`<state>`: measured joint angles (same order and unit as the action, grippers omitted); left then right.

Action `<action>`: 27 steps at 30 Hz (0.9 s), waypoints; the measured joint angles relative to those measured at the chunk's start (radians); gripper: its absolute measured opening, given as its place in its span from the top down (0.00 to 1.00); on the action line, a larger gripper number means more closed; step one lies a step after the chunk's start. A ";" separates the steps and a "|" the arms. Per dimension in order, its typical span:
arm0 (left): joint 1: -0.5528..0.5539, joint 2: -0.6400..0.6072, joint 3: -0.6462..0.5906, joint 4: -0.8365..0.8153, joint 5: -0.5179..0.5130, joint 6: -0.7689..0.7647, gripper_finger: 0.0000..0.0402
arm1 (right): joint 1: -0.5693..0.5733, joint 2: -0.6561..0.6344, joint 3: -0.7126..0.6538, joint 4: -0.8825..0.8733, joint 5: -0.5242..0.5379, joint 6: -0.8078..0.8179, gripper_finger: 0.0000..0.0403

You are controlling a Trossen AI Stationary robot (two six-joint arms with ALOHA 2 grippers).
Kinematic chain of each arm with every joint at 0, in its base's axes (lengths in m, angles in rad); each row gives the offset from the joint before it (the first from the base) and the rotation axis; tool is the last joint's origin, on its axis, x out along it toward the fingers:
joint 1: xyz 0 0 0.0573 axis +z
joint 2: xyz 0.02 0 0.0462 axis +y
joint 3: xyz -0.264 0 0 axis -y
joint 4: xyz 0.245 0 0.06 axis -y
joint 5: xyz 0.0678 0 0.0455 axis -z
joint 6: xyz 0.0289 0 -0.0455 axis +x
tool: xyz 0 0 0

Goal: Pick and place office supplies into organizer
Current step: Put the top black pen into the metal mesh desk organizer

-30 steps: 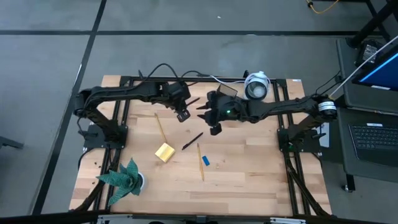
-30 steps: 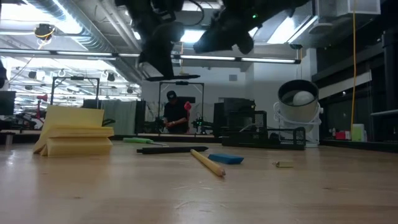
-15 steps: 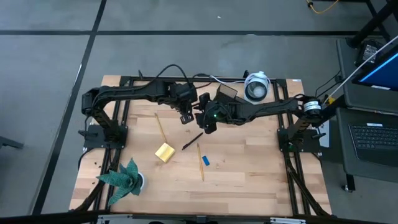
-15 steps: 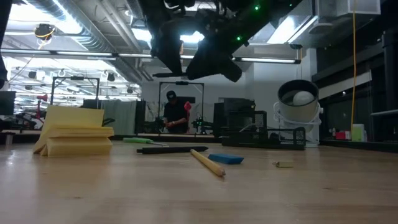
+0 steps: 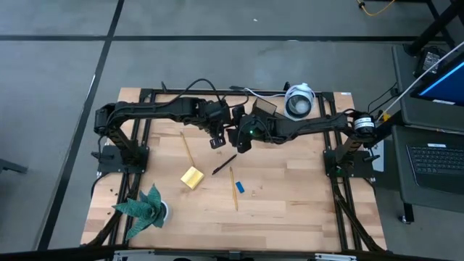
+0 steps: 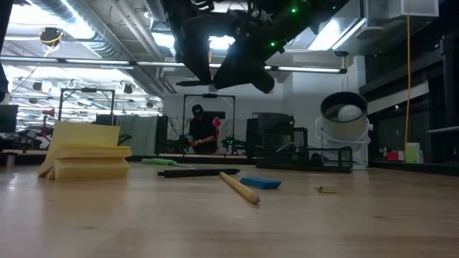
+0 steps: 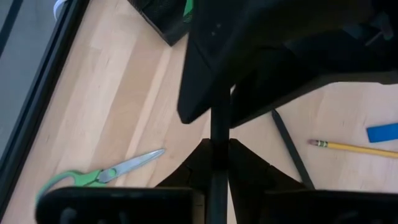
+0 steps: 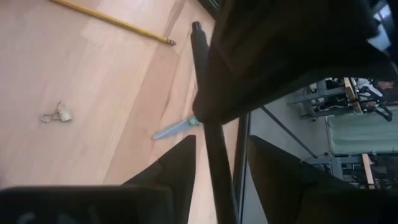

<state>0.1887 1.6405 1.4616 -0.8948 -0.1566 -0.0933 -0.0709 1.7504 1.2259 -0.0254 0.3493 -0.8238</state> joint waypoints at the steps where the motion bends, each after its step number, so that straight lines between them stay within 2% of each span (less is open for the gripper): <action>1: 0.000 0.000 0.000 0.000 0.000 0.001 0.92 | -0.002 0.000 0.000 0.000 0.000 0.000 0.63; 8: 0.003 0.000 0.000 0.000 0.000 0.003 0.92 | -0.007 0.000 0.000 -0.001 0.000 -0.009 0.64; 18: 0.004 -0.001 -0.001 0.003 -0.006 0.003 0.92 | -0.007 0.000 0.000 -0.001 -0.001 -0.023 0.76; 27: 0.004 -0.001 -0.001 0.008 -0.006 0.002 0.92 | -0.007 0.000 -0.001 0.003 -0.002 -0.024 0.81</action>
<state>0.1925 1.6394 1.4605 -0.8864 -0.1631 -0.0914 -0.0776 1.7504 1.2251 -0.0223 0.3477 -0.8478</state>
